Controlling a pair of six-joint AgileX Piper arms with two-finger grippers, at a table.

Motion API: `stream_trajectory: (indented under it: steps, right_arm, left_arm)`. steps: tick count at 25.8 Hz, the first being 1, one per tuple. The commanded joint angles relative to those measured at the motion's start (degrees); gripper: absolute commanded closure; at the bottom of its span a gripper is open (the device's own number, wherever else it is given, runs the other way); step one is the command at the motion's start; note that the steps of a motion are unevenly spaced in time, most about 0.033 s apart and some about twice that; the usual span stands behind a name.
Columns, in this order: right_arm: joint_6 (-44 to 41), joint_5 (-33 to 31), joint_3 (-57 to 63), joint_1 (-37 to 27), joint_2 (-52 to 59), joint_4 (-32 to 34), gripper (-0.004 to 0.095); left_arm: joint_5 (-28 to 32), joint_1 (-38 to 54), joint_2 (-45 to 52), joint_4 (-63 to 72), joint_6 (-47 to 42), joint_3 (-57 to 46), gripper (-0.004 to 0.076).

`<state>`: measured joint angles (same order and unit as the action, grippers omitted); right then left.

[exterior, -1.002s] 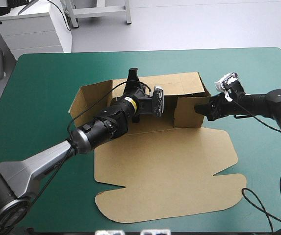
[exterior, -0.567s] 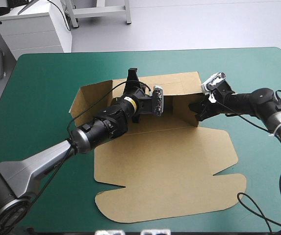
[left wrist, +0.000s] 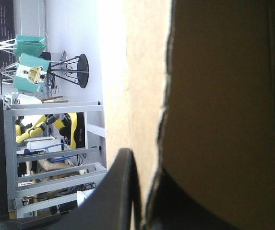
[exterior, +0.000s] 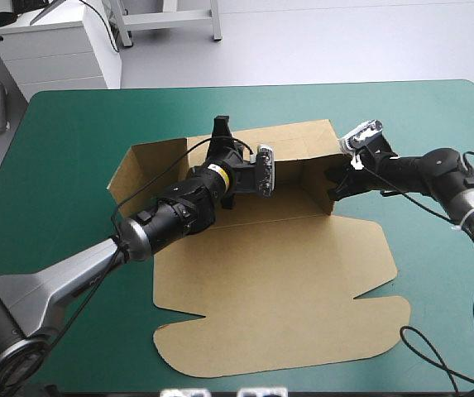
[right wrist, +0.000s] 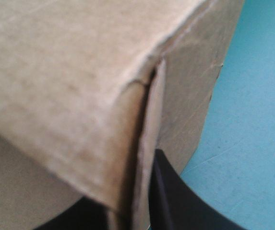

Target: Fold the box

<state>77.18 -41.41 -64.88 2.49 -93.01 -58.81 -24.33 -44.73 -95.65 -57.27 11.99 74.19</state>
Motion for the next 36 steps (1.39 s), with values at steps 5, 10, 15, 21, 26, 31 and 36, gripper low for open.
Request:
stream_trajectory:
  steps: [5, 10, 15, 21, 26, 31, 36]
  right_arm:
    - [-7.07, -7.60, -1.12, 1.85, 1.98, -3.91, 0.0925]
    - [-10.25, -3.41, -1.12, 1.85, 1.98, -3.55, 0.0923]
    - [-11.32, -2.90, -1.12, 1.85, 1.98, -3.55, 0.0923]
    - [-12.49, -1.78, -1.12, 1.85, 1.98, -3.55, 0.0923]
    - [-12.49, 0.15, -1.12, 1.85, 1.98, -3.55, 0.0923]
    - [-12.22, 1.06, -1.12, 1.85, 1.98, -3.55, 0.0923]
    - [-12.22, 2.00, -1.12, 1.85, 1.98, -3.45, 0.0923]
  left_arm:
    - [-4.35, -1.92, 0.74, 4.53, -0.21, -0.25, 0.0707]
    - [-7.90, -6.97, 0.82, 4.42, 1.10, -0.15, 0.0412]
    - [-10.95, -10.59, 1.57, 4.42, 1.10, -0.15, 0.0132]
    - [-19.35, -14.63, 5.69, 5.35, 0.69, -0.15, 0.0099]
    - [-16.72, -18.65, 10.89, 5.08, 0.69, -0.15, 0.0101]
    - [-13.77, -22.76, 15.28, 2.99, 0.98, -0.15, 0.0213]
    - [-13.28, -23.60, 17.19, 1.02, 0.98, 0.08, 0.0619]
